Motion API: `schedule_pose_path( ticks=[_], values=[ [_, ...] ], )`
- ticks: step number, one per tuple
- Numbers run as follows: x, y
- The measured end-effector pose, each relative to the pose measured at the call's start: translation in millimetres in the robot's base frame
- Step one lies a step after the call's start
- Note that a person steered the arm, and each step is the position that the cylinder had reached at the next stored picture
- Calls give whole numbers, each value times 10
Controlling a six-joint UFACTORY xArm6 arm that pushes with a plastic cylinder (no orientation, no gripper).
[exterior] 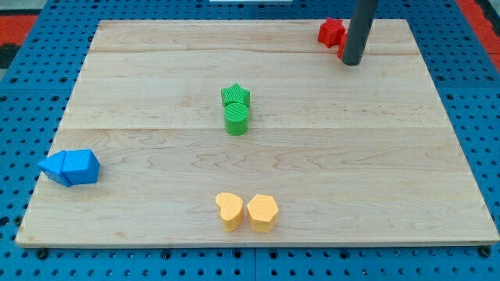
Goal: Move the green blocks into the red blocks
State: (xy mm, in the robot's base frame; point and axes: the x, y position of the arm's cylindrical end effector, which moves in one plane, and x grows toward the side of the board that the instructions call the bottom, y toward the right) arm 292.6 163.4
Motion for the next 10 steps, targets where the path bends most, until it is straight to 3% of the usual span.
schedule_pose_path(
  ticks=[1, 2, 3, 4, 5, 7, 8, 9, 10],
  values=[
    [7, -86],
    [643, -111],
    [1513, -491],
    [1957, -1205],
    [1816, -1970],
    [1114, -2160],
    [909, -2131],
    [769, -1477],
    [339, -1055]
  ],
)
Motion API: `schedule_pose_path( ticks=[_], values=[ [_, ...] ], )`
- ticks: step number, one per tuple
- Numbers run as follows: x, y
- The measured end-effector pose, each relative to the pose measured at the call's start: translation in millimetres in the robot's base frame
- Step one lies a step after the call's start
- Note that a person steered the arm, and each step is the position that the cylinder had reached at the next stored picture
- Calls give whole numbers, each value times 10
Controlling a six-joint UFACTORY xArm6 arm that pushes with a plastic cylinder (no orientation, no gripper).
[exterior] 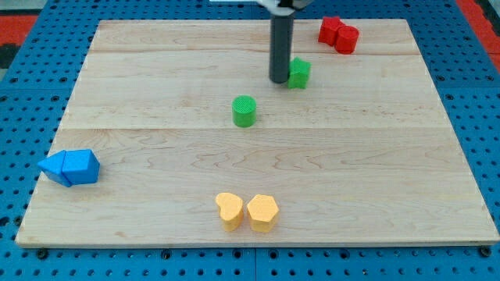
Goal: Move the green blocks into the red blocks
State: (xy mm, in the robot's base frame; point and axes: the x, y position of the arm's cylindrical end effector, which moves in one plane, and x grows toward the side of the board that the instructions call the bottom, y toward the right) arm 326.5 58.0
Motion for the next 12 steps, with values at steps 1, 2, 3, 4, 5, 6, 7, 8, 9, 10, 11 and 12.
schedule_pose_path(
  ticks=[1, 2, 3, 4, 5, 6, 7, 8, 9, 10, 11, 12],
  values=[
    [-255, 424],
    [69, 591],
    [192, 732],
    [-92, 1040],
    [-240, 1067],
    [658, 1079],
    [1244, 665],
    [1533, 8],
    [1454, -688],
    [910, -738],
    [643, -737],
    [765, -1294]
  ],
)
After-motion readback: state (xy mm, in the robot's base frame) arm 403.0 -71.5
